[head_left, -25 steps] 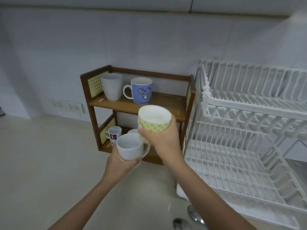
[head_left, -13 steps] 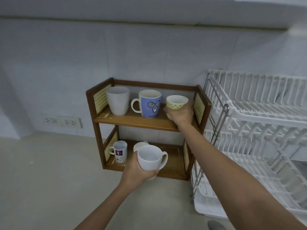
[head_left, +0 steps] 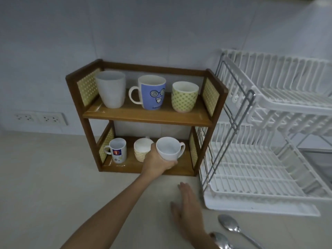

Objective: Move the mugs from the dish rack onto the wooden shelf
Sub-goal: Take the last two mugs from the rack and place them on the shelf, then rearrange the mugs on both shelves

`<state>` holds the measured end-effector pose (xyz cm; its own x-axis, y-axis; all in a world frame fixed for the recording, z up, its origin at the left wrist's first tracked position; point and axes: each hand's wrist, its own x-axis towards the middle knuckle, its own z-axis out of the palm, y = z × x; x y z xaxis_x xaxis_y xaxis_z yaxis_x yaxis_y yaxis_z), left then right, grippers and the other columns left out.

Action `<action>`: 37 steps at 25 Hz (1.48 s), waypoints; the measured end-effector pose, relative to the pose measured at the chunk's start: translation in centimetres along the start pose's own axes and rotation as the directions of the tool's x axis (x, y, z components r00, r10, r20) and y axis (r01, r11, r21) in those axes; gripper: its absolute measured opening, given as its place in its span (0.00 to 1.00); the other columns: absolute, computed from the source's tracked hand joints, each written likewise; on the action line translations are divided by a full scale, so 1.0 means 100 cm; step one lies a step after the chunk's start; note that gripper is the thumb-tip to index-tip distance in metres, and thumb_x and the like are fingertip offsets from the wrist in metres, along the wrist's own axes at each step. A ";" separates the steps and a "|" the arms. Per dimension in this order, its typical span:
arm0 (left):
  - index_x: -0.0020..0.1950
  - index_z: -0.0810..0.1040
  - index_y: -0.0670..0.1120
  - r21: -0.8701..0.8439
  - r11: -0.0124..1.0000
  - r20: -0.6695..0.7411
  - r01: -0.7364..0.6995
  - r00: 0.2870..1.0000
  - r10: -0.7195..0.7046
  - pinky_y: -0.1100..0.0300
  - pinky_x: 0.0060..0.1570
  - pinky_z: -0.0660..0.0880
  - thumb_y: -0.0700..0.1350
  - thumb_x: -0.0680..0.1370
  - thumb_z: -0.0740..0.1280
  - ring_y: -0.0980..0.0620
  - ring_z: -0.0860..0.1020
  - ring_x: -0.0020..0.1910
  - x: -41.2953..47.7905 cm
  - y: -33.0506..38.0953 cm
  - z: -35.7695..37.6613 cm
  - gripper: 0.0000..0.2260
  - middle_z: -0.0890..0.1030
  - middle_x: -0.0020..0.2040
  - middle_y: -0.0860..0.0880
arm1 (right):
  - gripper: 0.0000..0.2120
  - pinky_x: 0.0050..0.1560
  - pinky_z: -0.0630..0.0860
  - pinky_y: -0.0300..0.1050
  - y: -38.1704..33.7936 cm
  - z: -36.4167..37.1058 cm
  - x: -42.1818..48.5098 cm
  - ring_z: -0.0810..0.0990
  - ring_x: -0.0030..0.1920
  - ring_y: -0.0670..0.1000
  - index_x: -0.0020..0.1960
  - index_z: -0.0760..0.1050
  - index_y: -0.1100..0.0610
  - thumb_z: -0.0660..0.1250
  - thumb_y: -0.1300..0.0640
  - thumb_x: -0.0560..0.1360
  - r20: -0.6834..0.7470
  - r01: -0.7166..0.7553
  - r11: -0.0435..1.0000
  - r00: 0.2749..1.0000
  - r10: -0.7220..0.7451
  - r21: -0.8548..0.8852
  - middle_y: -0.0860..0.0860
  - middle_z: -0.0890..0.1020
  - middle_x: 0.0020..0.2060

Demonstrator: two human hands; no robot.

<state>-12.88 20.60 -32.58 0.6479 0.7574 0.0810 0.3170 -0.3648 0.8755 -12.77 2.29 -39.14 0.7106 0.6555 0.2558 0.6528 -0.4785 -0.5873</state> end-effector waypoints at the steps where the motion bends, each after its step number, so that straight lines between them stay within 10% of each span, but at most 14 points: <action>1: 0.64 0.67 0.49 -0.004 1.000 -0.005 0.010 1.000 -0.010 0.57 0.49 0.76 0.57 0.55 0.79 0.49 0.77 0.55 0.004 0.002 0.007 0.41 0.79 0.56 0.50 | 0.32 0.71 0.60 0.57 0.011 0.009 -0.006 0.62 0.72 0.63 0.71 0.63 0.64 0.69 0.52 0.73 0.139 -0.017 0.995 0.990 0.031 -0.103 0.62 0.66 0.71; 3: 0.64 0.68 0.47 -0.033 0.999 -0.020 0.029 0.999 -0.030 0.56 0.52 0.76 0.55 0.55 0.81 0.48 0.77 0.58 0.013 0.002 0.023 0.41 0.79 0.59 0.48 | 0.36 0.73 0.54 0.56 0.020 0.012 -0.008 0.55 0.75 0.60 0.75 0.58 0.64 0.62 0.43 0.76 0.266 0.003 0.957 0.961 0.077 -0.289 0.58 0.59 0.75; 6: 0.66 0.67 0.45 -0.034 0.996 -0.030 0.085 0.996 -0.086 0.53 0.57 0.75 0.53 0.56 0.82 0.45 0.76 0.61 0.024 -0.004 0.042 0.43 0.78 0.62 0.46 | 0.36 0.60 0.73 0.59 0.025 0.010 -0.008 0.73 0.67 0.56 0.67 0.74 0.61 0.63 0.36 0.70 0.325 0.085 0.884 0.942 0.079 -0.460 0.56 0.75 0.67; 17: 0.67 0.66 0.42 -0.063 0.994 -0.008 0.085 0.996 -0.086 0.55 0.58 0.72 0.47 0.58 0.83 0.45 0.74 0.63 0.040 -0.031 0.068 0.43 0.76 0.64 0.43 | 0.39 0.62 0.73 0.56 0.034 0.021 -0.007 0.74 0.66 0.54 0.67 0.73 0.60 0.59 0.33 0.68 0.233 0.106 0.854 0.972 0.018 -0.510 0.54 0.75 0.67; 23: 0.73 0.57 0.39 0.120 0.989 0.254 0.092 0.960 -0.120 0.52 0.64 0.70 0.48 0.67 0.78 0.43 0.71 0.67 0.047 -0.021 0.044 0.43 0.71 0.70 0.41 | 0.38 0.65 0.58 0.49 0.035 0.019 -0.008 0.77 0.64 0.54 0.64 0.76 0.61 0.64 0.34 0.65 0.218 0.110 0.867 0.976 -0.002 -0.485 0.54 0.78 0.65; 27: 0.76 0.54 0.43 0.231 0.966 0.689 -0.113 0.721 -0.081 0.53 0.62 0.75 0.49 0.75 0.70 0.48 0.76 0.62 0.037 0.028 -0.034 0.37 0.74 0.67 0.45 | 0.32 0.50 0.80 0.49 0.011 0.000 0.013 0.83 0.55 0.56 0.55 0.81 0.61 0.81 0.47 0.56 0.173 0.128 0.946 0.982 -0.078 -0.297 0.56 0.83 0.55; 30: 0.70 0.70 0.48 0.168 0.972 0.870 -0.164 0.488 -0.068 0.59 0.55 0.79 0.49 0.78 0.67 0.52 0.80 0.58 0.036 0.089 -0.129 0.21 0.82 0.59 0.48 | 0.20 0.60 0.72 0.39 -0.050 -0.039 0.064 0.75 0.60 0.47 0.62 0.76 0.54 0.72 0.57 0.70 0.038 0.200 0.972 0.978 -0.206 0.123 0.48 0.78 0.58; 35: 0.61 0.74 0.59 0.110 0.908 0.395 -0.404 0.856 0.333 0.62 0.54 0.76 0.50 0.73 0.71 0.57 0.77 0.61 0.079 0.176 -0.261 0.17 0.80 0.60 0.57 | 0.15 0.53 0.70 0.31 -0.191 -0.134 0.195 0.75 0.54 0.41 0.60 0.74 0.49 0.62 0.50 0.74 -0.296 0.541 0.822 0.826 -0.480 0.178 0.44 0.78 0.54; 37: 0.71 0.63 0.60 0.371 0.852 0.386 -0.369 0.896 0.220 0.60 0.61 0.68 0.47 0.74 0.71 0.54 0.67 0.69 0.106 0.182 -0.280 0.29 0.67 0.72 0.55 | 0.22 0.62 0.69 0.46 -0.226 -0.157 0.250 0.71 0.65 0.52 0.66 0.71 0.52 0.64 0.49 0.74 -0.071 0.511 0.858 0.855 -0.513 -0.049 0.52 0.74 0.65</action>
<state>-19.63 37.21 -2.46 0.9176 0.3893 0.0807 0.2882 -0.7911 0.5395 -5.64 20.33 -7.41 0.2915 0.7645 0.5750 0.9362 -0.1045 -0.3356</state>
